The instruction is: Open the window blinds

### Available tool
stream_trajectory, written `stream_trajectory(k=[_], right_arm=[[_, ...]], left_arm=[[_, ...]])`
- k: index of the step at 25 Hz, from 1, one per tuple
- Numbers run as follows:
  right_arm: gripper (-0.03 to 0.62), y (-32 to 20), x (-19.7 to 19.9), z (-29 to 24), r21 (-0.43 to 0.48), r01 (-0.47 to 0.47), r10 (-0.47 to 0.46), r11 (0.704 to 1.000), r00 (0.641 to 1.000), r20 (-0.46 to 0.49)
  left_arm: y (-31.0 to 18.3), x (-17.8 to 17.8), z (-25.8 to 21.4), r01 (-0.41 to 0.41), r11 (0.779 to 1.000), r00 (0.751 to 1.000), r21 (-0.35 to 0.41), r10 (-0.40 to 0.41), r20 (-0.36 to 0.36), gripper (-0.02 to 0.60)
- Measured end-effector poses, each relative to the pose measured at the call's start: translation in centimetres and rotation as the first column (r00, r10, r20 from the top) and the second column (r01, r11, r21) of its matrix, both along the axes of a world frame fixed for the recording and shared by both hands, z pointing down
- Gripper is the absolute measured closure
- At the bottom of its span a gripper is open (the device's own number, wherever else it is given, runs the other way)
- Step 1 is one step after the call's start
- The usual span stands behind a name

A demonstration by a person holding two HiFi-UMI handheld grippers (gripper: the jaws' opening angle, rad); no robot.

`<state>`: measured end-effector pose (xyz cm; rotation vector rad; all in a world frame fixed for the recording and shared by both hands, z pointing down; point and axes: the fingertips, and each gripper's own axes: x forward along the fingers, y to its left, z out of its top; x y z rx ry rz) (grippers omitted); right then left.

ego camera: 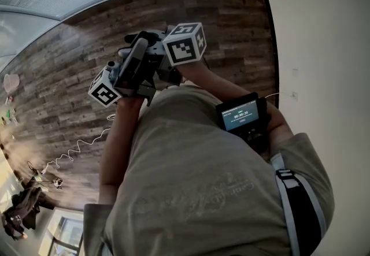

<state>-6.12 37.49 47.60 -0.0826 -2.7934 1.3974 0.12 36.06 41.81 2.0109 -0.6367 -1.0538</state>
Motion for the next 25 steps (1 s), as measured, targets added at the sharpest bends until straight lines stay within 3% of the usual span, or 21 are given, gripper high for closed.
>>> stream_trajectory(k=[3, 5, 10, 14, 18, 20, 23, 25], right_arm=[[0.355, 0.3, 0.8, -0.6, 0.017, -0.024, 0.023, 1.0, 0.999, 0.028], [0.433, 0.6, 1.6, -1.3, 0.038, -0.024, 0.021, 0.999, 0.997, 0.069], [0.441, -0.1, 2.9, -2.2, 0.019, -0.062, 0.059, 0.998, 0.986, 0.153], [0.439, -1.5, 3.8, -1.4, 0.014, -0.107, 0.105, 0.994, 0.988, 0.117], [0.439, -2.8, 4.7, 0.3, 0.14, -0.151, 0.154, 0.979, 0.988, -0.013], [0.439, -3.6, 5.4, 1.6, 0.262, -0.165, 0.201, 0.951, 0.973, -0.117], [0.439, -5.1, 6.4, 3.7, 0.459, -0.142, 0.289, 0.877, 0.919, -0.268], [0.439, -5.9, 6.9, 4.3, 0.56, -0.112, 0.342, 0.821, 0.882, -0.323]], left_arm=[[0.4, 0.9, 0.0, -0.054, 0.998, 0.999, 0.011, 0.054, 0.005, 0.482], [0.6, 1.9, -0.3, -0.102, 0.994, 0.995, 0.028, 0.102, -0.001, 0.482], [0.1, 3.8, -0.6, -0.159, 0.987, 0.985, 0.021, 0.157, 0.078, 0.479], [-1.1, 4.2, 0.2, -0.111, 0.994, 0.961, -0.01, 0.11, 0.254, 0.408], [-1.9, 0.3, 1.4, 0.045, 0.999, 0.907, -0.021, -0.032, 0.421, 0.397], [-2.3, -2.3, 2.5, 0.14, 0.99, 0.844, -0.034, -0.102, 0.526, 0.397], [-2.6, -5.1, 4.7, 0.247, 0.969, 0.68, -0.032, -0.15, 0.718, 0.397], [-2.7, -6.4, 6.0, 0.293, 0.956, 0.569, -0.031, -0.149, 0.809, 0.397]])
